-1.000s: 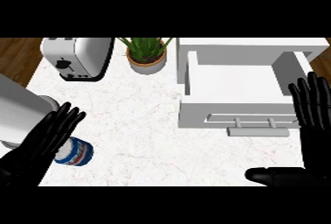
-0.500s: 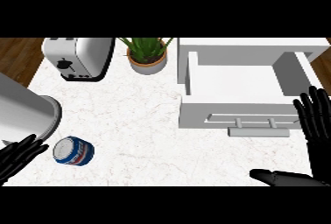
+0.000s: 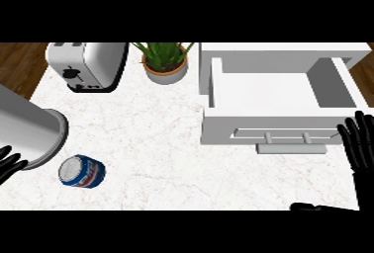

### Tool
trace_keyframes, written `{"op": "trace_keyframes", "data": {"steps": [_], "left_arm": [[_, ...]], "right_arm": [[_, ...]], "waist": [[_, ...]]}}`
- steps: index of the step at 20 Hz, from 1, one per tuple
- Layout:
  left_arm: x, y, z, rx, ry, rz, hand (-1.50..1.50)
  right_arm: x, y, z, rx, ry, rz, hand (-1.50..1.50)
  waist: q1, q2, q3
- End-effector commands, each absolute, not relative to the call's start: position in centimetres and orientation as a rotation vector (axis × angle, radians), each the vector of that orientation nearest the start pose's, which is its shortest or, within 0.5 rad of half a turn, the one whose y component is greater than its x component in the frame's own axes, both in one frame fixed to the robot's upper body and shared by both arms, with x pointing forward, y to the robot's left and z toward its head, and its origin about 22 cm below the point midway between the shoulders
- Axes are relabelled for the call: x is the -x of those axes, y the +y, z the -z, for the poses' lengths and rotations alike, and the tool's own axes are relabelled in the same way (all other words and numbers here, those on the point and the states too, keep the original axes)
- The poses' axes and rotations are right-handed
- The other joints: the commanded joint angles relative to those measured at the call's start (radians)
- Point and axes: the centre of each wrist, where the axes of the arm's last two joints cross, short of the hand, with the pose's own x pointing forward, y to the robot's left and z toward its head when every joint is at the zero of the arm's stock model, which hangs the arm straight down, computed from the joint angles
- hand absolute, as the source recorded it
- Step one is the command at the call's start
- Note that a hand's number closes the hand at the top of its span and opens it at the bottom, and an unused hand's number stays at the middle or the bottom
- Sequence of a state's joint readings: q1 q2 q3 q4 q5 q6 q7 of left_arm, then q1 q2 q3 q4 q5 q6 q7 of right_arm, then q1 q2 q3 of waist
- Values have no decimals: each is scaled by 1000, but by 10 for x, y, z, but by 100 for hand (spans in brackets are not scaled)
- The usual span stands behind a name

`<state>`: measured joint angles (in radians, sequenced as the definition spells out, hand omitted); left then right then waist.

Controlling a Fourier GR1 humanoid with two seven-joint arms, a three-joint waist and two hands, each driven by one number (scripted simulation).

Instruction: Pick up the can, place it into the drawer and close the drawer

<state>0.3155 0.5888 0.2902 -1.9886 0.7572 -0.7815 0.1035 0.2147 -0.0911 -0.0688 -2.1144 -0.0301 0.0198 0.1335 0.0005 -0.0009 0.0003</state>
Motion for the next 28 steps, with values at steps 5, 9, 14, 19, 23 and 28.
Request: {"op": "trace_keyframes", "data": {"steps": [5, 9, 14, 19, 23, 28], "left_arm": [[-181, 375, -109, 439, -1617, 557, -150], [-179, 369, -81, 473, -1616, 555, -150], [-185, 364, -60, 461, -1584, 557, -150], [-207, 377, -50, 433, -1582, 539, -150], [-187, 370, -48, 415, -1591, 528, -150], [-211, 389, -15, 404, -1574, 514, -150]], "right_arm": [[-167, -296, -76, 164, -1772, 4, -150], [-160, -293, -87, 179, -1787, -24, -150], [-161, -295, -90, 190, -1787, 5, -150], [-173, -284, -81, 171, -1779, -19, -150], [-169, -300, -62, 178, -1783, -17, -150], [-168, -302, -61, 165, -1792, -27, -150]], "waist": [[-3, 0, 0], [-2, 0, -1], [-2, 0, -1], [-2, 1, -1], [0, 0, 0], [-4, 1, -1]]}}
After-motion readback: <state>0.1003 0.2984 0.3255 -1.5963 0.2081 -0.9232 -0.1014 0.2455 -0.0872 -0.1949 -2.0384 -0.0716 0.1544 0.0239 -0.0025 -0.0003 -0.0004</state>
